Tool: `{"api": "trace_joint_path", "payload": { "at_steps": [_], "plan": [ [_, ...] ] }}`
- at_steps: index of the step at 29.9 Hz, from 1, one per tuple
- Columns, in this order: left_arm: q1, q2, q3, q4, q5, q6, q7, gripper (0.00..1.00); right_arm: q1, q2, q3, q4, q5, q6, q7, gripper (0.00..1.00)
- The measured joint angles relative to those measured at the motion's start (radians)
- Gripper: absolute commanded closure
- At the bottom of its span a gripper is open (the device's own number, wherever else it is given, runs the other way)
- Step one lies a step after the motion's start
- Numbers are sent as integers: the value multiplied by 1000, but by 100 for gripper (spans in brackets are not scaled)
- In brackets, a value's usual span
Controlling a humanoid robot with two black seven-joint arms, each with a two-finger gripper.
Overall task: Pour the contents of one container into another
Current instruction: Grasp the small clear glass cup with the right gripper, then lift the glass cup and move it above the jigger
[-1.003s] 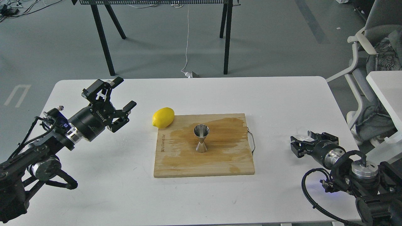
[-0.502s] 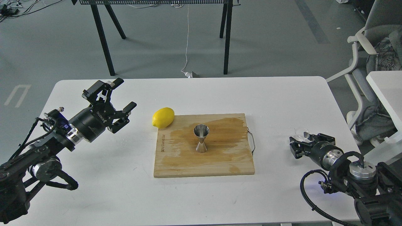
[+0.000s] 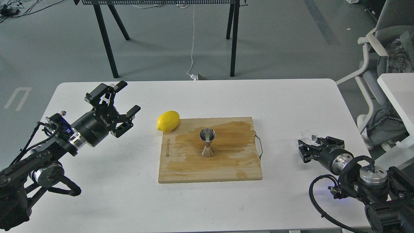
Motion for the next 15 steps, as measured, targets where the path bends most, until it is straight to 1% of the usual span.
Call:
{"api": "trace_joint_path", "payload": {
  "at_steps": [6,10,15],
  "plan": [
    [0,0,0,0,0,0,0,3,-4,-3,0,37,-10,3,0,55],
    [0,0,0,0,0,0,0,3,-8,-10,0,118,-61,-2,0,55],
    [0,0,0,0,0,0,0,3,-2,-11,-4,238,-176,-32,-5,55]
  ]
}}
